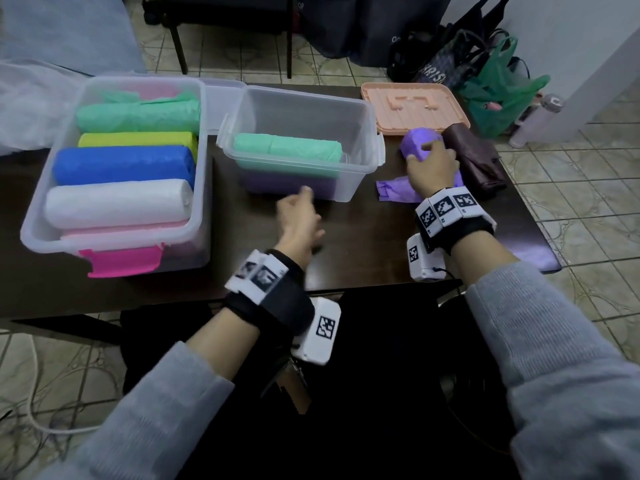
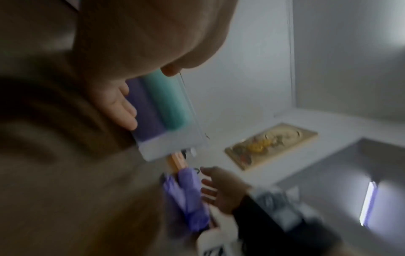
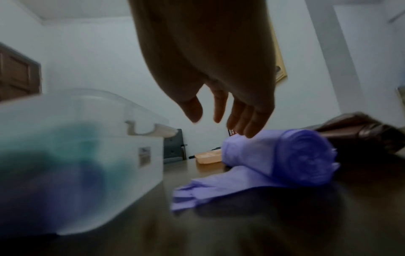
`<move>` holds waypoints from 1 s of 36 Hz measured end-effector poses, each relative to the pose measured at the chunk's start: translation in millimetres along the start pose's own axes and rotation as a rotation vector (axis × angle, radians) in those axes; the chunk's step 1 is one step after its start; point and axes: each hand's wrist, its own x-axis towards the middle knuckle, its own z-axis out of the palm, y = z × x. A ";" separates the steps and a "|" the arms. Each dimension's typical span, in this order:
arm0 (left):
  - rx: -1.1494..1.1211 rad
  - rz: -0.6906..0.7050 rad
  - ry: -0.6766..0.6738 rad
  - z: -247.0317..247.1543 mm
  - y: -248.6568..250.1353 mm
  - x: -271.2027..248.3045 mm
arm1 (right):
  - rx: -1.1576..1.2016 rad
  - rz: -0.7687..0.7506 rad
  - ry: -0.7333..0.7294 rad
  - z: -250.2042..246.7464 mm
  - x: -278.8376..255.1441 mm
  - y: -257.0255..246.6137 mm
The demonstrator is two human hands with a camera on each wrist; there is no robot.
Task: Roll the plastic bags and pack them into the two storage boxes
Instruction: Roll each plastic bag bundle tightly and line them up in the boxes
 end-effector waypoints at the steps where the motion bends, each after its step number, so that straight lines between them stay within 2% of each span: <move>1: 0.164 0.078 -0.062 6.5 -9.4 -2.8 | -0.057 0.020 0.016 -1.8 3.1 5.6; 4: 0.699 0.409 -0.214 21.7 -36.2 -10.6 | -0.167 0.060 0.040 -6.1 9.8 18.6; 6: 0.848 0.609 -0.266 27.0 -47.1 -16.7 | -0.226 0.063 -0.037 -9.4 12.0 26.4; 8: 0.924 0.729 -0.294 30.3 -54.5 -15.9 | -0.266 0.038 -0.137 -11.7 14.1 33.8; 12: 1.009 0.789 -0.322 30.0 -63.6 -5.7 | -0.357 0.003 -0.219 -18.4 15.0 41.0; 17: 1.055 0.850 -0.341 24.5 -71.7 1.2 | -0.443 0.048 -0.368 -24.9 9.9 44.3; 21: 1.020 0.786 -0.376 27.4 -66.1 2.4 | -0.355 0.026 -0.436 -24.0 6.2 50.3; 25: 0.905 0.768 -0.336 38.5 -51.3 -2.9 | -0.112 0.066 -0.409 -26.6 2.4 56.2; 28: 0.811 0.756 -0.252 49.2 -37.3 -8.9 | 0.204 0.152 -0.413 -30.2 -6.6 57.9; 30: 0.795 0.747 -0.212 55.9 -30.5 -11.4 | 0.517 0.274 -0.429 -34.1 -15.8 57.7; 32: 0.822 0.777 -0.164 61.3 -27.0 -14.0 | 0.786 0.387 -0.466 -38.7 -22.4 59.1; 36: 0.846 0.892 -0.072 69.6 -25.0 -26.2 | 1.056 0.454 -0.541 -53.3 -29.6 65.7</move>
